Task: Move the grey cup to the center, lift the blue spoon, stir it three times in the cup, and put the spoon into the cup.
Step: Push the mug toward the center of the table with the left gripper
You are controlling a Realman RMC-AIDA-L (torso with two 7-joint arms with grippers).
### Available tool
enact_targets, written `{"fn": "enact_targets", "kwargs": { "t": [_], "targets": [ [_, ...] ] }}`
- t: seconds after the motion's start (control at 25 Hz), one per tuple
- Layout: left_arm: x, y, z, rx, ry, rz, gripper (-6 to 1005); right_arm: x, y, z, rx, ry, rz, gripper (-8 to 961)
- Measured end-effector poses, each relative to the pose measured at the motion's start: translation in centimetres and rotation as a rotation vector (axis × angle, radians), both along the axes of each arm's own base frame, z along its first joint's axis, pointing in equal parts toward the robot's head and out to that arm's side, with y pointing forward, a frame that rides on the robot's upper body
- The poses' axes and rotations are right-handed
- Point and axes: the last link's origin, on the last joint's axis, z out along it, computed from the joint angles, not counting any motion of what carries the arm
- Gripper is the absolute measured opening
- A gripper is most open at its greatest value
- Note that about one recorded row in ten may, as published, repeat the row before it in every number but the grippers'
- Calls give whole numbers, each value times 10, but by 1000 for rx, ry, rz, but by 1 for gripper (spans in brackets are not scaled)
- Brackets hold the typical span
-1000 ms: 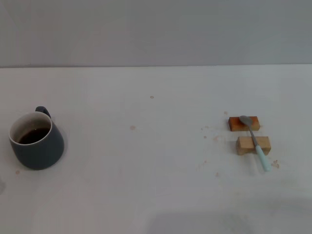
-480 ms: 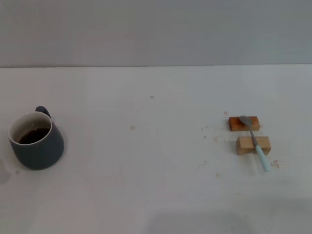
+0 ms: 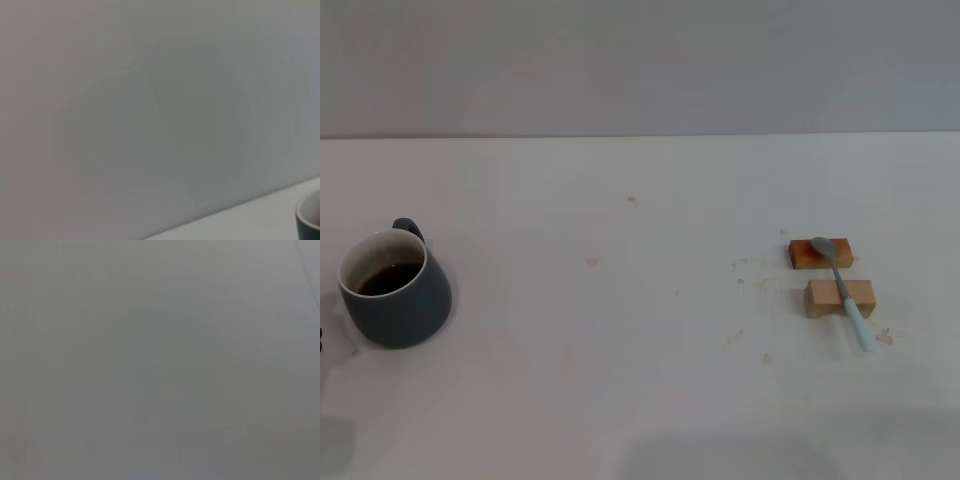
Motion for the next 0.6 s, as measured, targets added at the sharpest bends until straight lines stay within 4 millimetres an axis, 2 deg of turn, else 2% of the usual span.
{"fn": "enact_targets", "kwargs": {
  "t": [0.6],
  "targets": [
    [8,18,-12,-80,88,-21,-2,1,-2,2,11,-2,-1,733]
  ]
}}
